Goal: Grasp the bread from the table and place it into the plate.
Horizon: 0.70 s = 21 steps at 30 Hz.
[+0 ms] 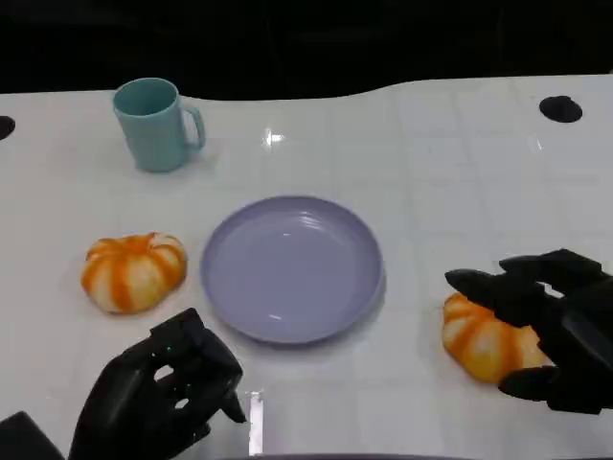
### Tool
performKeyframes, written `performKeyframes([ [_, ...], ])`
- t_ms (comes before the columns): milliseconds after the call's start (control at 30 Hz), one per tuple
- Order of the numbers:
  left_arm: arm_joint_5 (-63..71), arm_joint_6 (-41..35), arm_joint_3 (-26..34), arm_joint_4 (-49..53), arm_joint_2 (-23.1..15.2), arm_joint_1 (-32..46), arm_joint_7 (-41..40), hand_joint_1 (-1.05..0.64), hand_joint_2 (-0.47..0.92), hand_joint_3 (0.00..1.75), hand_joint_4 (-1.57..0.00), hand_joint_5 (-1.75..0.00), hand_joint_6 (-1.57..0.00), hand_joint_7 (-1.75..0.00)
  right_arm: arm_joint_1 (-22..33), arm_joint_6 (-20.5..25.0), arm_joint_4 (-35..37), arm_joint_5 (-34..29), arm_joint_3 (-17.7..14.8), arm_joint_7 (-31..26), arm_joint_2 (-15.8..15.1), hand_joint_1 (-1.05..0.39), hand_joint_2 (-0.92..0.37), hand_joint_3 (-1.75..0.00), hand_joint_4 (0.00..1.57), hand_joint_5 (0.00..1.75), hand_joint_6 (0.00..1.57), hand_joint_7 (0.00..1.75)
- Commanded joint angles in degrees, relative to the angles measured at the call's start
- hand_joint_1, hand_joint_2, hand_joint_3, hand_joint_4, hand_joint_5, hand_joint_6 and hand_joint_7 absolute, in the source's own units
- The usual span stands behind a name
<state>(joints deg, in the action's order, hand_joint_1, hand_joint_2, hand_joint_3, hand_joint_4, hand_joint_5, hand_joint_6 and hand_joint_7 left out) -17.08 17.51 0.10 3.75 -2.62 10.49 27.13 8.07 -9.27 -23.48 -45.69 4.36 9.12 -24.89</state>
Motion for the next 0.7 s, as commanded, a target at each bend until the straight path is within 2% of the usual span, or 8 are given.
performKeyframes([
  [33, 0.0, -0.2, 0.4, 0.2, -0.5, -0.1, -0.2, -0.56, 0.92, 0.31, -0.66, -1.75, -0.58, -1.53, 0.1, 2.5, -0.7, -4.0, 0.9, 1.1, -0.8, -0.50, -0.77, 0.00, 0.03, 0.44, 0.25, 0.00],
  [133, -0.1, 0.0, 0.4, 0.3, -0.4, -0.1, 0.0, -0.56, 0.92, 0.32, -0.66, -1.75, -0.58, -1.52, -0.6, 4.4, 0.0, -7.6, 2.2, 2.2, -0.9, -0.53, -0.78, 0.00, 0.00, 0.49, 0.22, 0.00],
  [367, 0.5, -0.5, 0.2, -0.3, -0.4, 0.0, -0.8, -0.56, 0.92, 0.32, -0.65, -1.75, -0.58, -1.51, -3.6, 6.6, 6.2, -12.3, 5.8, 1.2, -0.5, -0.53, -0.77, 0.00, 0.06, 0.53, 0.29, 0.03],
  [533, 0.6, 0.0, 0.2, -0.1, -0.2, 0.0, -0.7, -0.56, 0.92, 0.32, -0.65, -1.75, -0.58, -1.51, -6.5, 6.4, 12.4, -12.8, 8.1, -0.9, -0.6, -0.52, -0.77, 0.00, 0.11, 0.51, 0.31, 0.02],
  [700, 0.6, -0.4, 0.1, -0.4, -0.1, 0.0, -0.8, -0.55, 0.92, 0.32, -0.65, -1.75, -0.59, -1.51, -9.6, 6.7, 18.4, -13.8, 10.6, -2.2, -0.9, -0.52, -0.80, -0.01, 0.19, 0.39, 0.31, 0.00],
])
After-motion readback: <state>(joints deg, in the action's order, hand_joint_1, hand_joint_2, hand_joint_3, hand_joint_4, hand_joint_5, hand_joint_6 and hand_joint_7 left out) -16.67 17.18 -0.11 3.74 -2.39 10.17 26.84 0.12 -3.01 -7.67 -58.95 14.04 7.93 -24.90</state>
